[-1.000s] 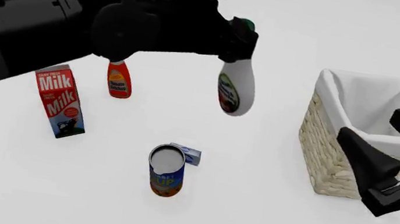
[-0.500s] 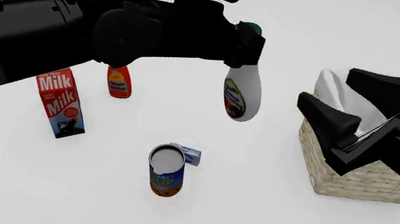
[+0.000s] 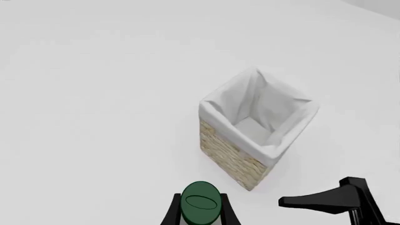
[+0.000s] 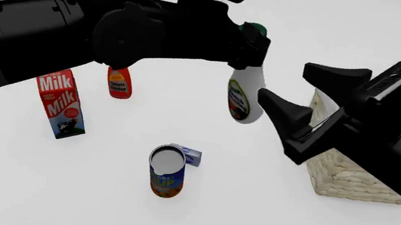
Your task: Pick the salad dressing and place it in the basket.
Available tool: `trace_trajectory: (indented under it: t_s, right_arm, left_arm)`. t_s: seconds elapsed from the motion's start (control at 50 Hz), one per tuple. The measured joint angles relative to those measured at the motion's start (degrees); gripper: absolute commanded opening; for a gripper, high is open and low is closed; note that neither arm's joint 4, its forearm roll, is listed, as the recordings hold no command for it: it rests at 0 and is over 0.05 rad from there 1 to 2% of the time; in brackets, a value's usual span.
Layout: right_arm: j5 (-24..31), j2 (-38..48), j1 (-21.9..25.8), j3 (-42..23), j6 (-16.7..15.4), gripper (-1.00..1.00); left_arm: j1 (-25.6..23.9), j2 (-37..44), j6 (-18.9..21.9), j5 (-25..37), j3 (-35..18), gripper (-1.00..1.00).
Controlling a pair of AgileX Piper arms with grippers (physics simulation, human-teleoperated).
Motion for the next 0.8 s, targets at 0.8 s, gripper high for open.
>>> trace_trajectory:
  t_s: [0.8]
  right_arm:
    - [-5.8, 7.6, -1.0, 0.1, -1.1, 1.0]
  left_arm:
    - [-0.8, -0.2, 0.0, 0.6, -0.7, -1.0]
